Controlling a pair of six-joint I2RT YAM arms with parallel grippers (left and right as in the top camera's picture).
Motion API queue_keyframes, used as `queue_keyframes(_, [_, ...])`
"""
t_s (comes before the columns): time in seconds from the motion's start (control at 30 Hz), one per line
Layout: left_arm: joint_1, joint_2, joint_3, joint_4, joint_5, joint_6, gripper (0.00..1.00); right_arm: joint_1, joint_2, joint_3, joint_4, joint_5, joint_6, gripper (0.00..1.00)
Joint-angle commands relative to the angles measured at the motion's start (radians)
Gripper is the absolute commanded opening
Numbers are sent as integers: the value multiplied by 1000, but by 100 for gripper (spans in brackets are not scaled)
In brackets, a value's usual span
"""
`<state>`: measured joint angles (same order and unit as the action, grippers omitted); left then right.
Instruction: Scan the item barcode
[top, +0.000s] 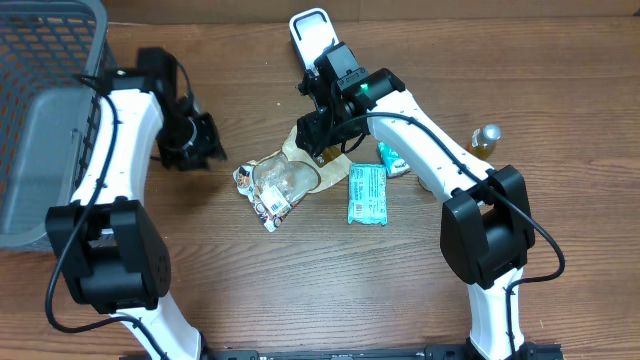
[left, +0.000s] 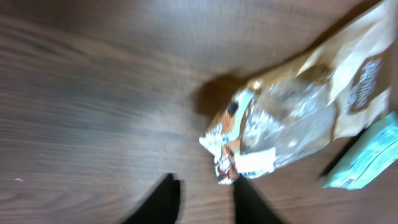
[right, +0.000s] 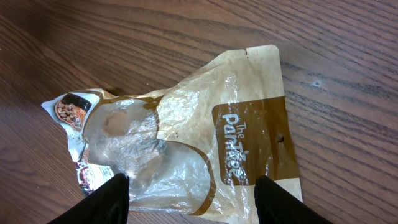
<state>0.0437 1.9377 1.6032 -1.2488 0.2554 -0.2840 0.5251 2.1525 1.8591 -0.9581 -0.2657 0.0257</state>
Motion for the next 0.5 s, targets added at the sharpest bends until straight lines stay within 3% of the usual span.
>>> queue_keyframes(0.0, [-28,-12,-72,25,24,10,9,-2,3,5,6,-9,-8,62])
queue_keyframes(0.13, [-73,-12,-151,95,24,6,4,-2,4,5,6,-9,-8,64])
queue_keyframes(0.47, [-129,-12,-298,264,-22,-80,4,-2,4,5,7,-51,-8,64])
